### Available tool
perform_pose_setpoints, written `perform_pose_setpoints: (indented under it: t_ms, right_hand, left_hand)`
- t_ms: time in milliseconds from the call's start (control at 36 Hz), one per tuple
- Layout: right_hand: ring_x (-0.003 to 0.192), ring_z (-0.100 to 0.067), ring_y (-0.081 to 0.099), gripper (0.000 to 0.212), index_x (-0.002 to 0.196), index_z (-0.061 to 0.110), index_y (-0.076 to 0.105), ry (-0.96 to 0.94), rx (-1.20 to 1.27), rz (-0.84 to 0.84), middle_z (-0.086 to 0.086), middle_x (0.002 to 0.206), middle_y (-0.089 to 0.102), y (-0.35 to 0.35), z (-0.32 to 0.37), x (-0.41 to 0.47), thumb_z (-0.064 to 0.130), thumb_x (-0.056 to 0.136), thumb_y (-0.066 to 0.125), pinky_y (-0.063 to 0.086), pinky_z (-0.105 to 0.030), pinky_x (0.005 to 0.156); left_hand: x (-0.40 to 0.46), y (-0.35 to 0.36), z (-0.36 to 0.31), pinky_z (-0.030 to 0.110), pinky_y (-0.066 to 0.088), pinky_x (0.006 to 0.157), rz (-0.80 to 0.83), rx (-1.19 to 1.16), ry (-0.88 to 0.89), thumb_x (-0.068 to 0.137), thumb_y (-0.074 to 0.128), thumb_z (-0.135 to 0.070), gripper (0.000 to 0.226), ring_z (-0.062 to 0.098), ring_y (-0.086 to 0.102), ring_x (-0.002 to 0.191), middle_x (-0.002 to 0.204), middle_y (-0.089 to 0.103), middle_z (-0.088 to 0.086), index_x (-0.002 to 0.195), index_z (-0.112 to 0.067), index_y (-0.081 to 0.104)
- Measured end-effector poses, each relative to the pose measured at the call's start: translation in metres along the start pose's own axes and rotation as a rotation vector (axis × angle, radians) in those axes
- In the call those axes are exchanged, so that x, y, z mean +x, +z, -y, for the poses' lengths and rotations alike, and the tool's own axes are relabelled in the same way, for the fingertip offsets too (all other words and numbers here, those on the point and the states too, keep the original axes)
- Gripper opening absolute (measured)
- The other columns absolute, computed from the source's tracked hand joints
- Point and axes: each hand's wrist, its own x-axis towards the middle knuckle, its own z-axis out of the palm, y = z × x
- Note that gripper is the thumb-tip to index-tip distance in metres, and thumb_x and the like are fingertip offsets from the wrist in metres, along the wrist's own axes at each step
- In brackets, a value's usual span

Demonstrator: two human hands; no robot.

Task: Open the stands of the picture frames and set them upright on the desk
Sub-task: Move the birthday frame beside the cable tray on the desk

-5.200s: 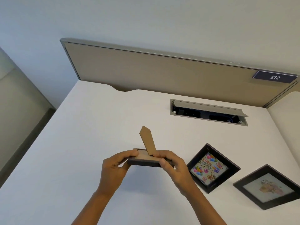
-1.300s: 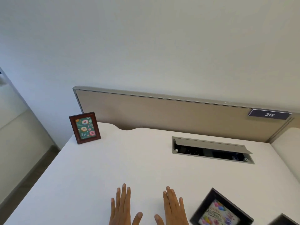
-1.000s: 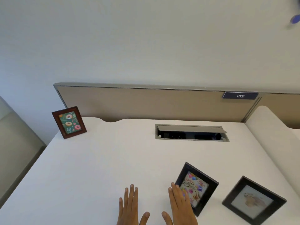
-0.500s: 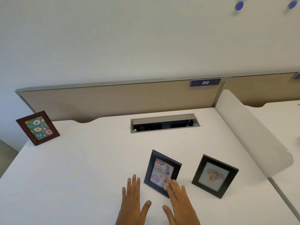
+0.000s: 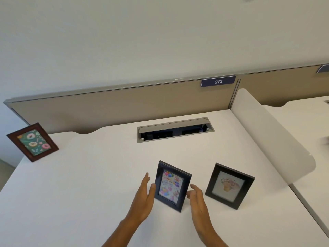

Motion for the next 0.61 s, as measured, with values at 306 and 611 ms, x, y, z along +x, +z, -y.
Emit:
perform_pose_setpoints:
  t_ms: [306, 611]
  right_hand:
    - [0.125, -0.011, 0.07, 0.061, 0.134, 0.048, 0.068, 0.227, 0.25, 0.113, 0.015, 0.134, 0.075, 0.013, 0.01, 0.029, 0.081, 0.096, 0.033, 0.053, -0.03, 0.098]
    - [0.128, -0.023, 0.072, 0.078, 0.138, 0.029, 0.071, 0.375, 0.443, 0.116, 0.006, 0.127, 0.083, 0.012, 0.017, 0.046, 0.082, 0.101, 0.027, 0.055, -0.04, 0.101]
  left_hand:
    - [0.036, 0.002, -0.001, 0.004, 0.053, 0.083, 0.121, -0.071, 0.103, 0.112, 0.044, -0.025, 0.046, 0.003, 0.058, 0.126, 0.143, 0.054, -0.02, 0.157, -0.032, 0.033]
    - [0.05, 0.001, 0.001, -0.003, 0.047, 0.08, 0.108, -0.054, 0.111, 0.112, 0.044, -0.013, 0.044, -0.034, 0.05, 0.112, 0.127, 0.049, -0.038, 0.141, -0.044, 0.037]
